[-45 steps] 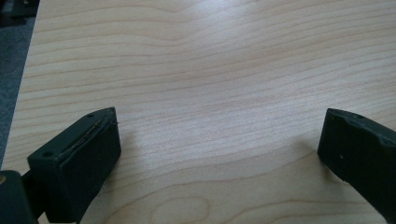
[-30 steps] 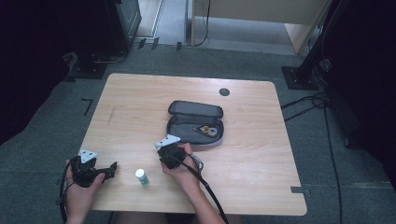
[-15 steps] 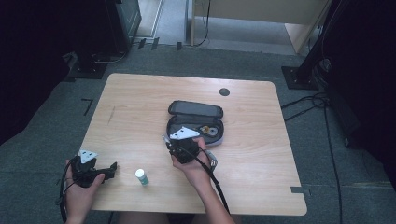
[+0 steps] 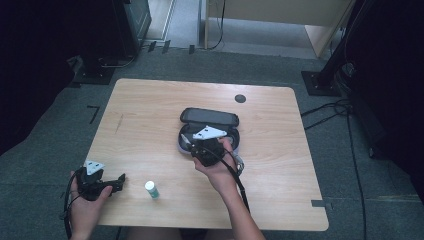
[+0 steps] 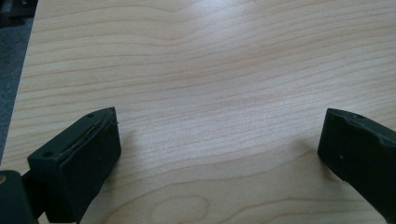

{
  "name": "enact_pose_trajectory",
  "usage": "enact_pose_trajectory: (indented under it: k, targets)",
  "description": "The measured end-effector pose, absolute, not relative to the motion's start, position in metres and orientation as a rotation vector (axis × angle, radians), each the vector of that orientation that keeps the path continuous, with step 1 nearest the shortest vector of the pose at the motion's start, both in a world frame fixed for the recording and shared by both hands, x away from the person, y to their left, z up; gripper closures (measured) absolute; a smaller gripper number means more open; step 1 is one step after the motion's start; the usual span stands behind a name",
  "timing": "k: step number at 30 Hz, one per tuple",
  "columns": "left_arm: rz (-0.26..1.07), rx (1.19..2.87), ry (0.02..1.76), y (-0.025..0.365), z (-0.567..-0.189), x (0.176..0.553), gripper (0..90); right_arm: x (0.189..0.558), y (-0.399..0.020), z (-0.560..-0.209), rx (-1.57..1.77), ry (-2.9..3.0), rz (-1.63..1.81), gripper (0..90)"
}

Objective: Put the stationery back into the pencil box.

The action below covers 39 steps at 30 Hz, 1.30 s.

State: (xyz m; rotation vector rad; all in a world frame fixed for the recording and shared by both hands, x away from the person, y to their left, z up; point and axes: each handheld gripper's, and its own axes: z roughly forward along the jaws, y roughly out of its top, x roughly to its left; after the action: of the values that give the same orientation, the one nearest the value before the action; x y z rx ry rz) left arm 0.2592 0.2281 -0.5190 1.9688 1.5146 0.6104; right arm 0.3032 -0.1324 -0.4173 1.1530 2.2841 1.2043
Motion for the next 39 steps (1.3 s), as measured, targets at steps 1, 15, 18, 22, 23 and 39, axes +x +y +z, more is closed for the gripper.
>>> enact_pose_trajectory:
  k: [1,15,18,22,23,39]
  targets:
    - [0.611,1.968,1.514,0.228,-0.519,0.259,0.0,0.303,-0.134,-0.416,1.148,2.291,1.197,80.6]
    - [0.611,1.968,1.514,0.228,-0.519,0.259,0.0,0.328,-0.157,-0.403,1.160,2.248,1.163,80.6]
    - [0.612,1.968,1.514,0.228,-0.519,0.259,0.0,0.337,-0.157,-0.404,1.172,2.257,1.160,80.5]
    - [0.611,1.969,1.513,0.228,-0.519,0.259,0.0,0.344,-0.157,-0.404,1.139,2.273,1.155,80.5]
    - [0.611,1.970,1.513,0.228,-0.519,0.259,0.0,0.344,-0.157,-0.404,1.139,2.273,1.155,80.5]
    - [0.611,1.970,1.514,0.228,-0.519,0.259,0.0,0.368,-0.164,-0.422,1.029,2.297,1.107,80.4]
